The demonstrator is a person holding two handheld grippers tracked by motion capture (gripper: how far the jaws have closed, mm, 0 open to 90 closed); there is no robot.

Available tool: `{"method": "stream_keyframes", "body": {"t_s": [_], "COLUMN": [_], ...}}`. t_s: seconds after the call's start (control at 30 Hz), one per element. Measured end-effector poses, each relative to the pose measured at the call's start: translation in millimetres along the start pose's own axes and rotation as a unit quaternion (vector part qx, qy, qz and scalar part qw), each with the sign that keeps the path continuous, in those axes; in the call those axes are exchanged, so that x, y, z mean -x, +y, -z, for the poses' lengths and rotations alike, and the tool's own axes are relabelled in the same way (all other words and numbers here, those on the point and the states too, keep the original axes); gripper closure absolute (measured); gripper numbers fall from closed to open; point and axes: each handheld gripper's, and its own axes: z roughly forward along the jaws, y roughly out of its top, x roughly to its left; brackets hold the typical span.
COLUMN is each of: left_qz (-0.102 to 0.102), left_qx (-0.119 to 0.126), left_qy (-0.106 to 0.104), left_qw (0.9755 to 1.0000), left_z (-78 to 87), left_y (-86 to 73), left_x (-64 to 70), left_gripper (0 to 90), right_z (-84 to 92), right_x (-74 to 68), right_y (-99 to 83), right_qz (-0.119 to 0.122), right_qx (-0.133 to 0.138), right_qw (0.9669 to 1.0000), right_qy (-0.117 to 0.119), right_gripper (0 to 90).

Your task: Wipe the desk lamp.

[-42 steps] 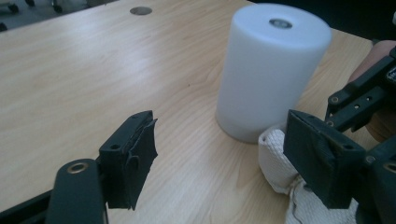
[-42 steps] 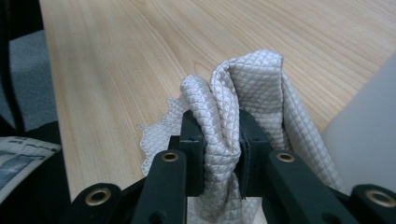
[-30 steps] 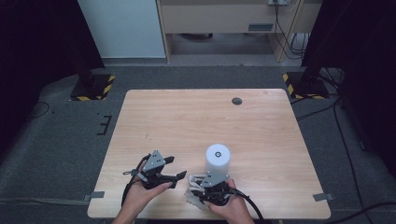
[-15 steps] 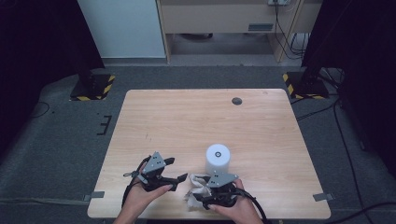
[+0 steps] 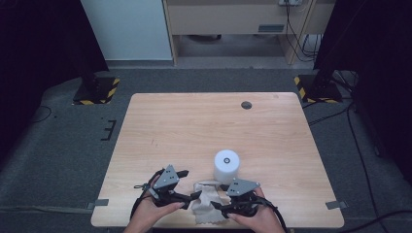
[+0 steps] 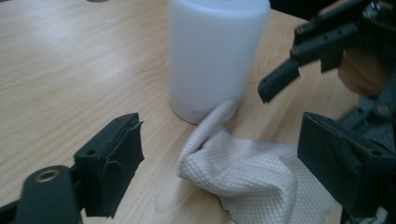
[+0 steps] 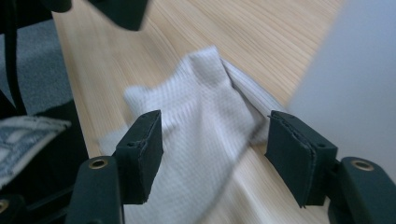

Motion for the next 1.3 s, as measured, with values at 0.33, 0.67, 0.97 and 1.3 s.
{"method": "stream_keyframes", "body": {"t_s": [0.33,0.67,0.97,1.3], "left_qz": [-0.028,-0.047,-0.071,-0.070], "left_qx": [-0.062,-0.106,-0.149,-0.141], "left_qy": [-0.013,-0.012,-0.007,-0.001], "left_qw": [0.9976,0.9932,0.9862,0.9875], "left_z": [-24.2,-47.6,-57.7,-56.7], "left_y": [-6.6,-12.8,-18.0,-13.8], "left_x": [11.2,20.6,15.7,8.9], "left_gripper": [5.3,6.8,38.7,72.2], "right_z": [34.1,37.5,43.2,46.9], "right_x": [27.7,36.3,42.4,49.9], "right_y": [-27.4,-34.2,-34.6,-30.5], "right_qz": [-0.034,-0.054,-0.062,-0.075], "right_qx": [-0.005,-0.010,0.000,0.022], "right_qw": [0.9989,0.9968,0.9955,0.9944], "right_qy": [-0.031,-0.058,-0.072,-0.072], "right_gripper": [33.2,32.8,34.3,40.6]}}
